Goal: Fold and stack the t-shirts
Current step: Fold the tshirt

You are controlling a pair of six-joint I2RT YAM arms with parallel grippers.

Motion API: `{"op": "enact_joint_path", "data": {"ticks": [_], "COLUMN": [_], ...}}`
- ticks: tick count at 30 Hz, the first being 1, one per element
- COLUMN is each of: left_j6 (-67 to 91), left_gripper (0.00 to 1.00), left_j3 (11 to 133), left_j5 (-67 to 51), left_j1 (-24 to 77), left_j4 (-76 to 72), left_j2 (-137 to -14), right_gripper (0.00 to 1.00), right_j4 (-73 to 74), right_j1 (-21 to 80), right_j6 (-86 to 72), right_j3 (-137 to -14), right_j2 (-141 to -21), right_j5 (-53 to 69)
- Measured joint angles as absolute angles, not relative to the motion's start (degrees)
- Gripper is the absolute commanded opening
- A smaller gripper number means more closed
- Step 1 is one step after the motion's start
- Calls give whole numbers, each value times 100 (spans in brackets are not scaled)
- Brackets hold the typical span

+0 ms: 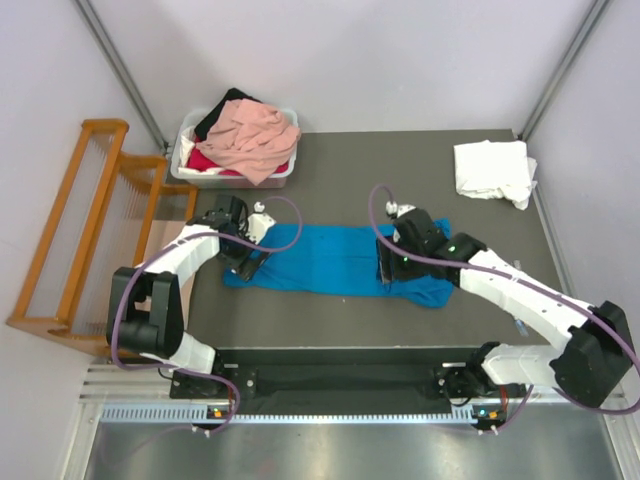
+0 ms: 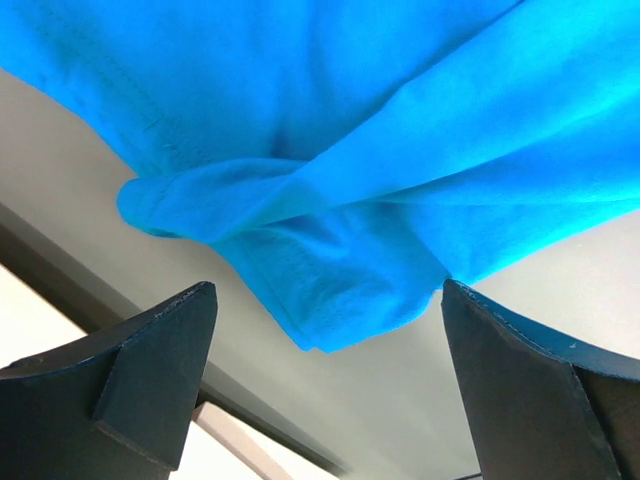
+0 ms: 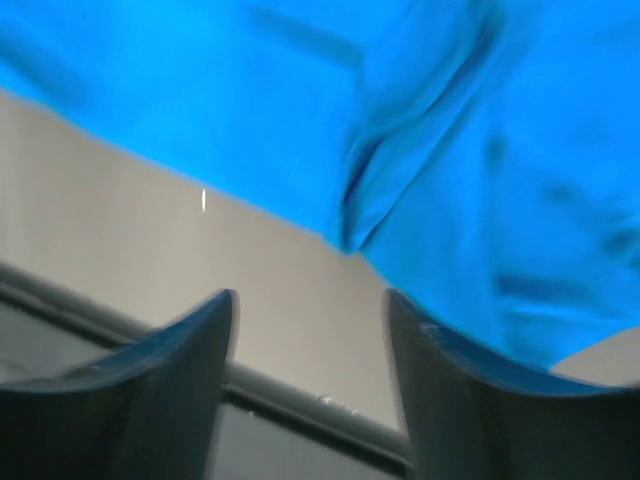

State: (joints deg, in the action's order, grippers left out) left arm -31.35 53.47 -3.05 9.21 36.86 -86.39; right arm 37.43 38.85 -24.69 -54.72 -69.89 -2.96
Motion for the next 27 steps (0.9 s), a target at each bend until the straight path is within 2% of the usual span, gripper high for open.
{"op": "enact_joint_path", "data": {"ticks": [9, 16, 27], "left_j6": [-2742, -2552, -2536], "left_gripper": [99, 99, 99], "left_j3": [5848, 6034, 5784], "left_j5": [-342, -360, -327], "left_j1": [1452, 1820, 1848], "left_j4": [3909, 3951, 4029], "left_j2": [-8680, -8722, -8689], "right_gripper": [51, 49, 47], "right_j4": [3509, 3267, 3153], "right_j1": [4508, 4510, 4241], "right_j6": [-3002, -2993, -2689], "right_j3": [-4670, -4720, -4995], "right_j2": [-7443, -7911, -8267], "right_j5": [-34, -148, -274]}}
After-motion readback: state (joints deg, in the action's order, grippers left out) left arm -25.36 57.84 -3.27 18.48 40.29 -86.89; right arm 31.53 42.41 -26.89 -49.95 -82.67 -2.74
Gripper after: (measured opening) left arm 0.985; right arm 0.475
